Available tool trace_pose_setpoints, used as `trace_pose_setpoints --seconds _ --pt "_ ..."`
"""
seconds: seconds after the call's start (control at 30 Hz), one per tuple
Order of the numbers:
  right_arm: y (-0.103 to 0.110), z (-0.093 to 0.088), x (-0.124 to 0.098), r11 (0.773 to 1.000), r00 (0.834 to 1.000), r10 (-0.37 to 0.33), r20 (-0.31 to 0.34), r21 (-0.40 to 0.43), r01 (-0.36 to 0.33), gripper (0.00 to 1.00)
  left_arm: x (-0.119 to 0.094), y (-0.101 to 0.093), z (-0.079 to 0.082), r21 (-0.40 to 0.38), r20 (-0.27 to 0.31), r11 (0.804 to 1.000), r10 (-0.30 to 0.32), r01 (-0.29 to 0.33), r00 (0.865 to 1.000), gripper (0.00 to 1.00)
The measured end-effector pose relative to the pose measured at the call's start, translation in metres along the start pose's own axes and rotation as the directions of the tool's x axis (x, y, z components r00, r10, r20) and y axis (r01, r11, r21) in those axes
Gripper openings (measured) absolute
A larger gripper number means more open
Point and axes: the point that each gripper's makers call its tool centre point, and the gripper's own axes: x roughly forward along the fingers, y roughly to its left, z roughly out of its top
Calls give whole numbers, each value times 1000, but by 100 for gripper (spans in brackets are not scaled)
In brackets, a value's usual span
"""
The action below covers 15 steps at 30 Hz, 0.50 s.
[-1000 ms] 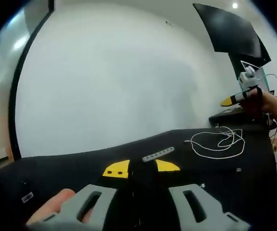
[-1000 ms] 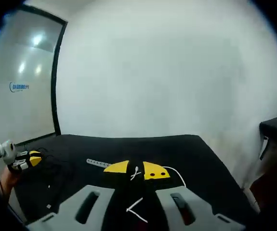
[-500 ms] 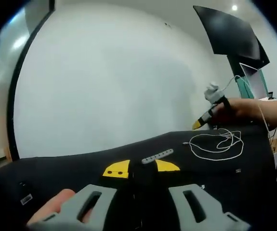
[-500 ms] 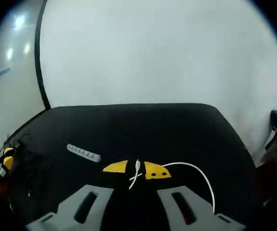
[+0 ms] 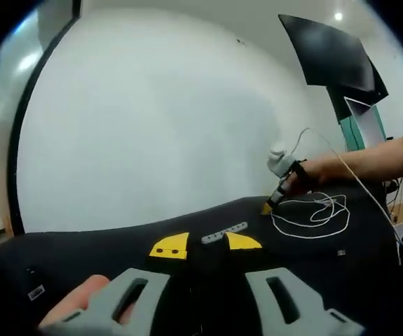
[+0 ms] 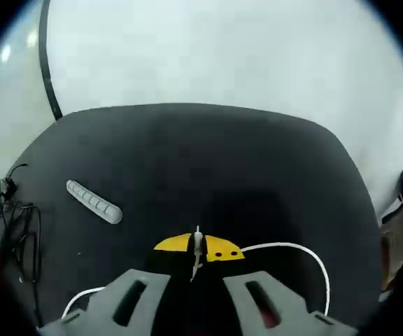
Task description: Grab the wires, straighten them and put them on the rack
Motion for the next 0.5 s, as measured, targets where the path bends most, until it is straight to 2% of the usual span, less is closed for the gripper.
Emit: trace_pose_setpoints --seconds 0.07,0.1,0.13,0.23,0.3,0.4,0.5 --pt "7 4 -8 998 999 33 17 57 -34 3 1 0 -3 11 -18 1000 0 0 1000 15" --pt "16 7 -14 993 997 75 28 92 -77 3 1 0 -4 12 -19 1000 0 1 1000 15" --pt "33 11 -22 977 988 149 52 147 -155 3 1 0 -3 12 -15 1000 -2 2 1000 15" --pt "60 23 -33 956 968 231 97 160 -244 3 1 -1 -3 13 -17 1000 -6 6 1000 15" --pt "76 26 -34 959 966 238 105 135 -251 3 1 -1 -4 17 -19 1000 -7 7 1000 15" --pt "89 26 -27 962 965 236 111 118 -248 3 2 -2 -5 23 -25 1000 -7 8 1000 15" --pt "100 27 -16 942 956 269 118 177 -286 3 2 -2 -6 25 -30 1000 -10 11 1000 15"
